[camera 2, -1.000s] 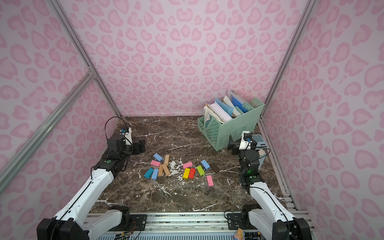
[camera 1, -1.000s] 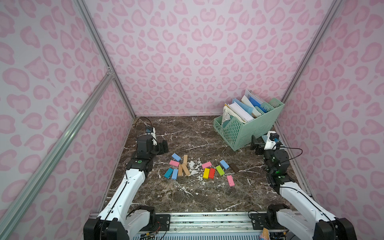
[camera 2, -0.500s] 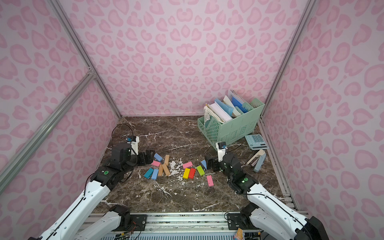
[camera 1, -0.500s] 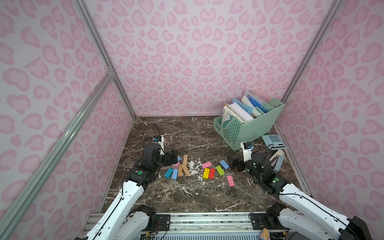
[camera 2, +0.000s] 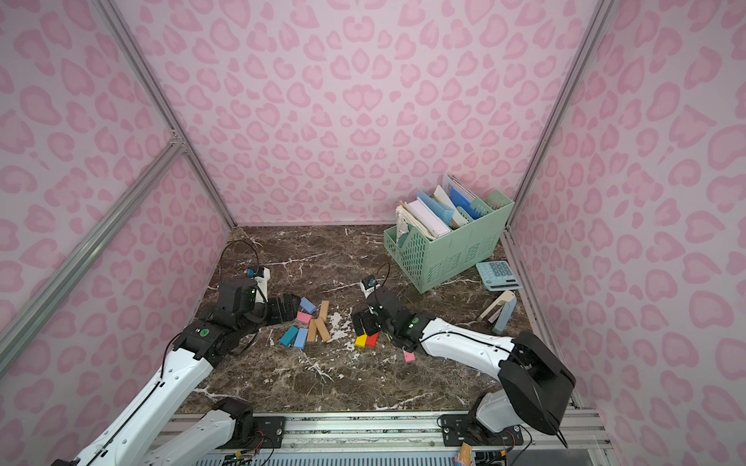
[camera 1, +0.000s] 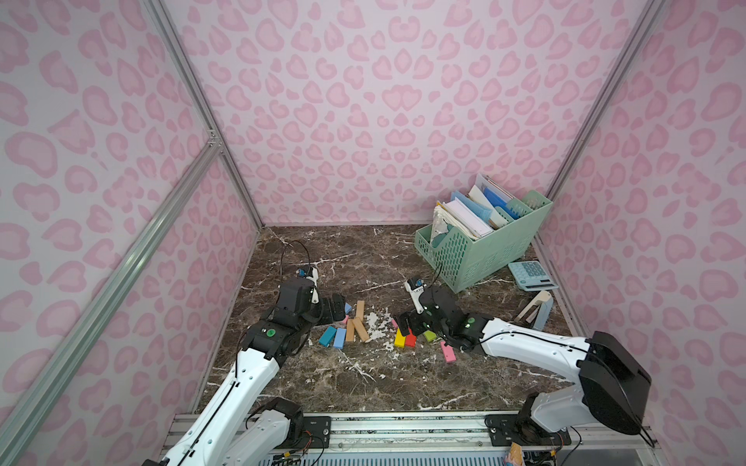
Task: Assemble the number 8 with building blocks
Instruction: Move the building block to the center of the board.
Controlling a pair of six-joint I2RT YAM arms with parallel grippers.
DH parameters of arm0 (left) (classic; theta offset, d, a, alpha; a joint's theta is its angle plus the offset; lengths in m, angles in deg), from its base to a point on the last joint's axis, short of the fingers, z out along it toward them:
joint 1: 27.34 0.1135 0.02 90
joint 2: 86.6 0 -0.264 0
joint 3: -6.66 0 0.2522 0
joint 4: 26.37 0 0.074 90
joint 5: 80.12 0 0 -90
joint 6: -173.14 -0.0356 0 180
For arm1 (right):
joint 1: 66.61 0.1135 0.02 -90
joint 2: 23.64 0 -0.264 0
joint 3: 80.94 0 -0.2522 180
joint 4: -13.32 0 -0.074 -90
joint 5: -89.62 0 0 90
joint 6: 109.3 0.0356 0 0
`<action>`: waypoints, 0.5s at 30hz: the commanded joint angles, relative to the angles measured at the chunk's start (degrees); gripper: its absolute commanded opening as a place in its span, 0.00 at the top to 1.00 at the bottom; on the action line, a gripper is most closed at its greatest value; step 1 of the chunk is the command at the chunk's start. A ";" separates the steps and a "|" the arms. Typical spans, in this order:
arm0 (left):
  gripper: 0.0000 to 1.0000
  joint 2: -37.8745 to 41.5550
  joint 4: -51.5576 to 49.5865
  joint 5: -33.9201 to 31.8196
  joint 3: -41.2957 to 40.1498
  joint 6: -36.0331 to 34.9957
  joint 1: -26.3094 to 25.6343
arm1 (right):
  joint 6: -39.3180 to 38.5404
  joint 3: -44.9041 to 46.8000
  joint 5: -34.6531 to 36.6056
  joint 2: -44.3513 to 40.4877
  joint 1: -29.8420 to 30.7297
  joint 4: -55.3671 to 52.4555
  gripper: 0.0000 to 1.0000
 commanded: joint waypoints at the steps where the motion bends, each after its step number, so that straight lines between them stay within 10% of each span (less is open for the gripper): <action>1: 0.02 -0.31 -3.16 0.48 1.78 -3.81 -0.02 | 0.09 -4.22 0.54 4.86 1.61 -4.87 0.00; 15: 0.02 0.93 -2.18 4.43 0.20 -14.69 -0.02 | 0.58 -12.94 1.51 15.67 0.86 -15.19 0.03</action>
